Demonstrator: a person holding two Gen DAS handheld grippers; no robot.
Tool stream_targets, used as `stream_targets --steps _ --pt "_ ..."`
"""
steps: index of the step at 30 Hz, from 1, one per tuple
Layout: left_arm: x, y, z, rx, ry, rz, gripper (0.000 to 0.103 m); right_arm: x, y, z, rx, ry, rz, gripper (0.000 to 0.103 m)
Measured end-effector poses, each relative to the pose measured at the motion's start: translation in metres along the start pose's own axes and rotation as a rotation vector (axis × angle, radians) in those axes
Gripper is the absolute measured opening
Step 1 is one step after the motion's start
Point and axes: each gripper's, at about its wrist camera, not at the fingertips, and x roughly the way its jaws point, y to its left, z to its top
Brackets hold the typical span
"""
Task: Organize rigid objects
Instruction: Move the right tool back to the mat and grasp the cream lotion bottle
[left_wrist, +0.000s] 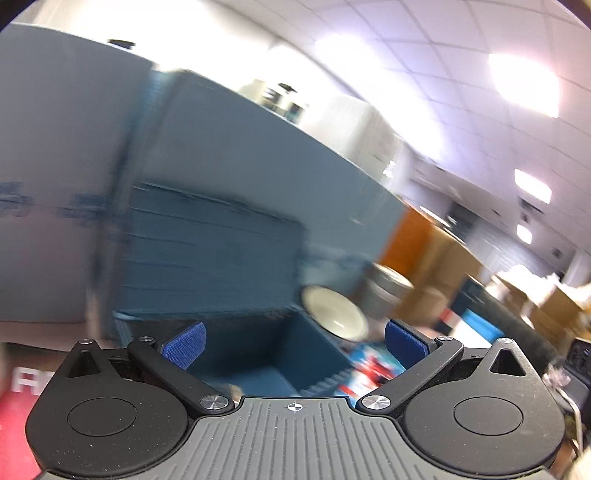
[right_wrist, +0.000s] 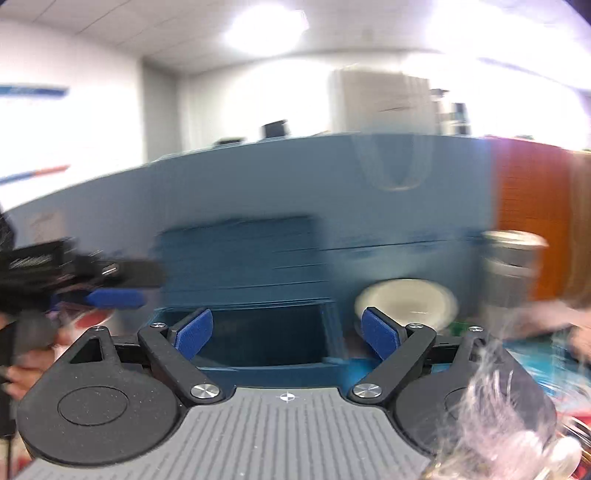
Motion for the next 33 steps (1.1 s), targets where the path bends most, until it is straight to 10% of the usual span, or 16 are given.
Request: stream_targets --steps 6,13,24,33 --pt "0.023 -0.054 -0.028 0.165 0.061 -0.068 0.103 -0.039 -0.068 -0.036 0.196 -0.103 -0.159 0.09" --pt "0.062 -0.106 -0.064 0.351 0.228 -0.116 0.103 -0.035 -0.106 -0.066 0.052 0.079 -0.216 0.088" --pt "0.076 -0.106 -0.083 0.358 0.313 -0.108 0.103 0.0 -0.116 -0.09 -0.187 0.381 -0.113 0.063" --pt "0.075 -0.099 -0.079 0.32 0.309 -0.113 0.103 0.015 -0.11 -0.089 -0.186 0.382 -0.122 0.047"
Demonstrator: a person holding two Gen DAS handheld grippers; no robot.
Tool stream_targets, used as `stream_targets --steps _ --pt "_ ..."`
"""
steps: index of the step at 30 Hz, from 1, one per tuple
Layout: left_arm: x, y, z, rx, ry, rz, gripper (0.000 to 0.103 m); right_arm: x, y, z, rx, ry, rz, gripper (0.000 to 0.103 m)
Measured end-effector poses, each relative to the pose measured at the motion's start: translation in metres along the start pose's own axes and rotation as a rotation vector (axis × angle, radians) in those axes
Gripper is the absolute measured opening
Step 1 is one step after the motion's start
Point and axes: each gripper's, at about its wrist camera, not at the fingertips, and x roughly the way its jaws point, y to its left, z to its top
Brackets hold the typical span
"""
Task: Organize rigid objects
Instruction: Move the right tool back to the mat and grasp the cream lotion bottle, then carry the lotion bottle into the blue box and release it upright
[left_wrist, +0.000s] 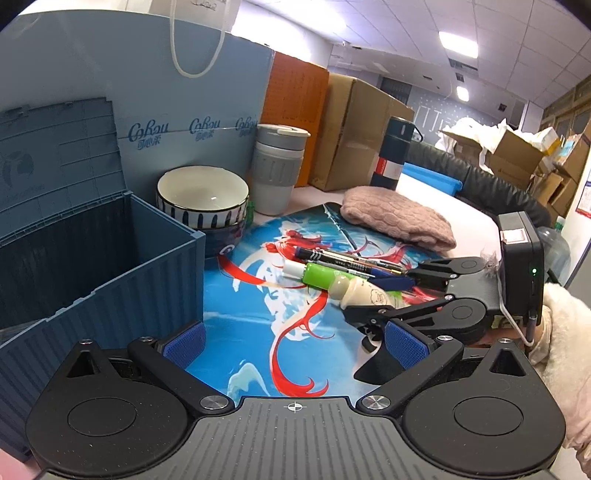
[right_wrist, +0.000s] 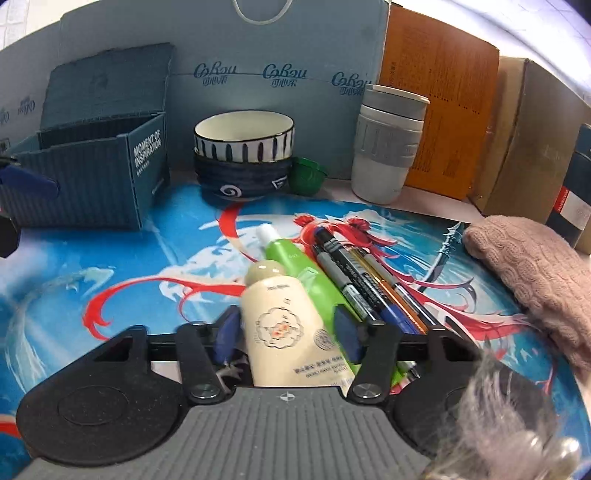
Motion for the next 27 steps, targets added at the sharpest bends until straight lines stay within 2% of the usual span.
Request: stream_targets --steps 7,13,18,23,27 --pt "-0.01 0.009 0.005 -0.037 -0.028 -0.001 0.103 -0.006 0.017 0.005 0.071 0.043 0.056 0.046" --pt "-0.016 0.015 0.008 -0.072 -0.042 0.012 0.103 -0.003 0.018 0.008 0.188 0.043 0.035 0.043" --pt "-0.029 0.026 0.012 -0.111 -0.084 0.025 0.103 -0.02 0.022 0.011 0.278 -0.062 0.024 0.041" --pt "-0.045 0.042 0.019 -0.165 -0.144 0.054 0.103 -0.042 0.032 0.026 0.341 -0.184 0.071 0.04" --pt "-0.064 0.063 0.023 -0.23 -0.206 0.086 0.103 -0.055 0.044 0.049 0.346 -0.296 0.12 0.04"
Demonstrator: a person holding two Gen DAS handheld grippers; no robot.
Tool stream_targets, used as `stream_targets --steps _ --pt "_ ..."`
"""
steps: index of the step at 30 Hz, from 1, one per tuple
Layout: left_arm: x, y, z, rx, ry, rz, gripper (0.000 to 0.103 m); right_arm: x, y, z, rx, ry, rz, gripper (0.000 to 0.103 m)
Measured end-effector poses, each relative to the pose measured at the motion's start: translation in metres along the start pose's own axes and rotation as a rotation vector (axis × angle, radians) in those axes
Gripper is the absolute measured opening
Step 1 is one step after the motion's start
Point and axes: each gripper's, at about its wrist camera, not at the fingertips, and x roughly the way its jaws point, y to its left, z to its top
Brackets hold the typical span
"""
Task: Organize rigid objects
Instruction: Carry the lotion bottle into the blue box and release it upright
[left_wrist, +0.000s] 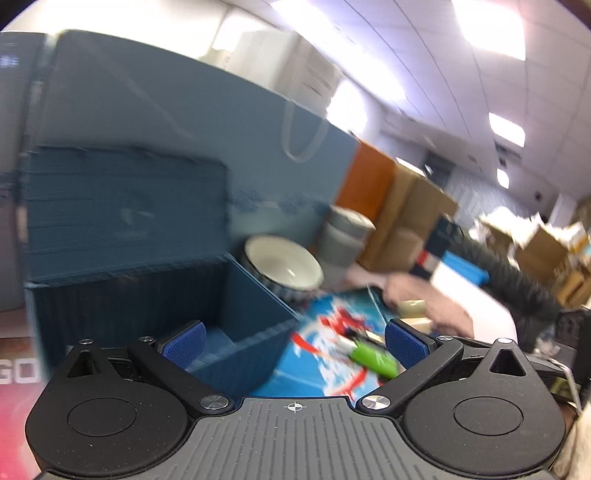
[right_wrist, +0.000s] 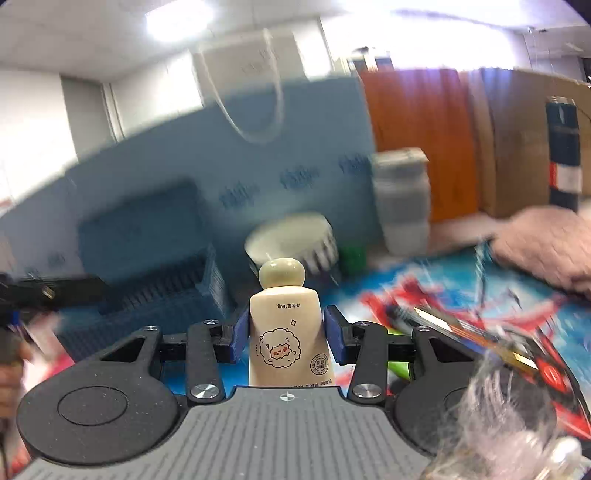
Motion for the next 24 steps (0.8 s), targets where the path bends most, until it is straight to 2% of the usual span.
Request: stream_targets --steps 7,11,14,18,22,24 --pt "-0.022 0.042 0.017 -0.118 -0.07 0.076 0.103 0.021 0.046 0.037 0.013 -0.143 0.125 0.041" --pt "-0.029 0.063 0.021 -0.192 -0.092 0.09 0.103 0.048 0.078 0.043 -0.026 -0.181 0.174 0.041" --pt "-0.034 0.076 0.022 -0.23 -0.111 0.106 0.103 0.072 0.104 0.036 -0.098 -0.193 0.168 0.041" --pt "-0.038 0.086 0.025 -0.262 -0.127 0.121 0.103 0.104 0.124 0.022 -0.181 -0.167 0.152 0.041" --pt "-0.041 0.094 0.024 -0.287 -0.136 0.119 0.103 0.119 0.143 -0.005 -0.381 -0.178 0.092 0.041" --pt "-0.039 0.096 0.025 -0.293 -0.131 0.116 0.103 0.128 0.148 -0.015 -0.462 -0.145 0.093 0.041"
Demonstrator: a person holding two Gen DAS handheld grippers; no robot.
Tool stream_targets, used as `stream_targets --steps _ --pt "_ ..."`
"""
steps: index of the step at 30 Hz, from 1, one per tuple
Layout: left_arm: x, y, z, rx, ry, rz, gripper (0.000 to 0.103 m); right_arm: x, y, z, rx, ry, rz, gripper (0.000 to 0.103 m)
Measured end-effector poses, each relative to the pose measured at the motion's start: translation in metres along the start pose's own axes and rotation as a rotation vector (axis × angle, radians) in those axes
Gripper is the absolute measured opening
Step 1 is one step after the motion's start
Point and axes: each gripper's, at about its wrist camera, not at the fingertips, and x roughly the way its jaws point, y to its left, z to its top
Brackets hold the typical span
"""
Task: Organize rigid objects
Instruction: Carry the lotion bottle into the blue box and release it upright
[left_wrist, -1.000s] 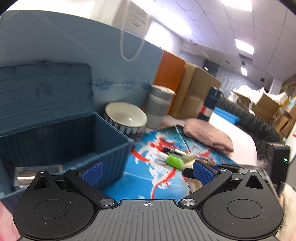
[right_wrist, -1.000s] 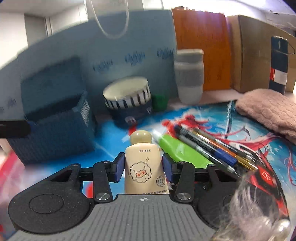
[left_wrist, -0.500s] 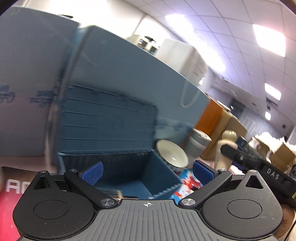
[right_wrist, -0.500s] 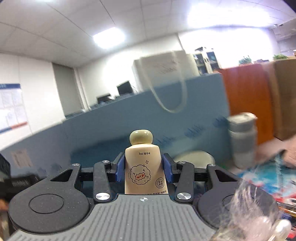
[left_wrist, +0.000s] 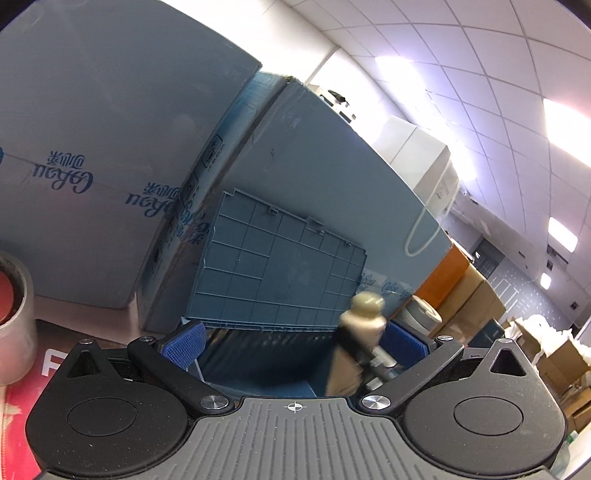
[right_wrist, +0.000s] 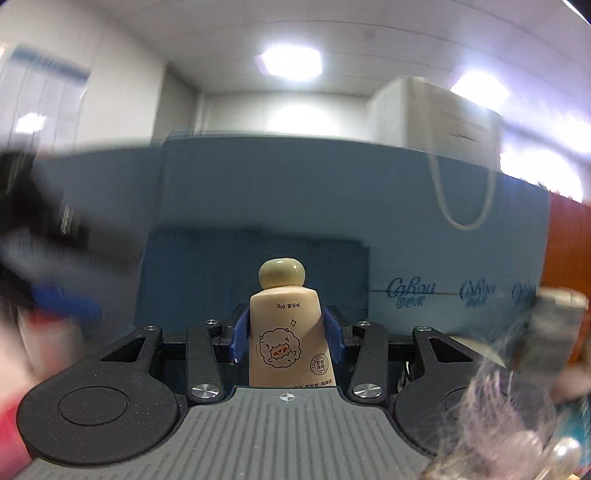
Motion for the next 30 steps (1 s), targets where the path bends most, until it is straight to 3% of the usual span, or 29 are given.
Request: stream_targets --steps 4,8,15,19,23,30 --pt "-0.004 0.002 -0.001 0.004 0.003 -0.006 0.103 0.01 0.005 -0.011 -0.089 0.073 0.083 0.041" --pt "-0.001 0.001 -0.001 0.012 0.019 -0.019 0.103 0.015 -0.011 -0.011 -0.032 0.138 0.213 0.041" --pt "-0.002 0.002 -0.001 0.005 0.022 -0.033 0.103 0.025 -0.028 -0.003 0.085 0.255 0.3 0.043" --pt "-0.003 0.002 -0.002 0.004 0.022 -0.037 0.103 0.028 -0.035 -0.001 0.155 0.253 0.325 0.048" --pt "-0.004 0.002 -0.002 0.0 0.018 -0.038 0.103 0.02 -0.037 0.001 0.255 0.234 0.402 0.073" --pt "-0.008 0.001 -0.001 -0.003 0.005 -0.047 0.103 -0.004 -0.037 0.01 0.337 0.161 0.404 0.081"
